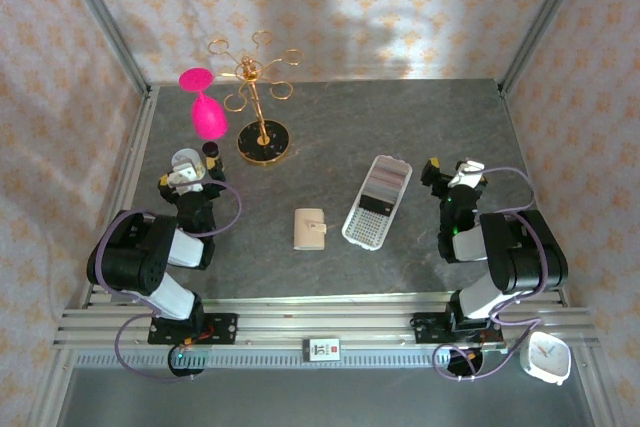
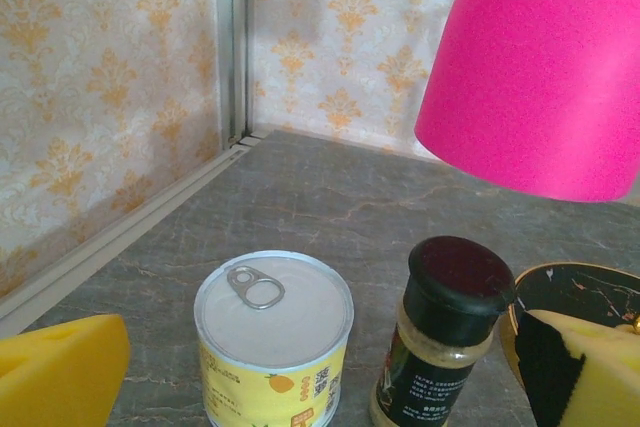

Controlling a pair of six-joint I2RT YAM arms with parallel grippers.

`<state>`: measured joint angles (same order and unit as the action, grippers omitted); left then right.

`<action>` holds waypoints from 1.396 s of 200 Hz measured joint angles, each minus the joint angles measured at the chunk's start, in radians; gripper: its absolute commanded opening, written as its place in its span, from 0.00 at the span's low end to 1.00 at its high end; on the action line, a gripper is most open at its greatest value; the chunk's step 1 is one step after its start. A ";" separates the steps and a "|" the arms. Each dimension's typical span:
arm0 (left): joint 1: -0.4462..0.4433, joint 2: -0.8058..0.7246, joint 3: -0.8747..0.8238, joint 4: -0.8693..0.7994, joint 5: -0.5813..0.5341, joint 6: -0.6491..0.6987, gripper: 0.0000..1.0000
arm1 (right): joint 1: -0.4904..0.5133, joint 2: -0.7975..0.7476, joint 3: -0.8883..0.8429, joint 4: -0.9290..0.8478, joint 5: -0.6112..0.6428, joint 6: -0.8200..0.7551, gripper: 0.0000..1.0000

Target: Put the credit cards into the card holder

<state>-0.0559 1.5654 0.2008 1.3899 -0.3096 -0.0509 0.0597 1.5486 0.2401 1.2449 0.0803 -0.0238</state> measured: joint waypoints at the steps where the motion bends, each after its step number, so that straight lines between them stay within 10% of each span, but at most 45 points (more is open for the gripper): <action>1: 0.000 0.000 0.000 0.000 0.000 0.000 1.00 | 0.000 0.000 0.000 0.000 0.000 0.000 1.00; 85: 0.000 -0.132 -0.021 -0.084 0.041 0.008 1.00 | 0.000 -0.145 0.031 -0.187 0.007 0.007 1.00; 207: 0.005 -0.768 0.226 -1.099 0.014 -0.322 1.00 | -0.005 -0.513 0.327 -1.051 0.154 0.385 1.00; 279: 0.026 -0.765 0.346 -1.476 0.257 -0.470 0.99 | -0.005 -0.710 0.369 -1.309 0.027 0.505 1.00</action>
<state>-0.0299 0.8005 0.5472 -0.0860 -0.0525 -0.5205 0.0551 0.8383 0.6094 -0.0643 0.1070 0.4816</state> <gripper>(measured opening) 0.997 0.998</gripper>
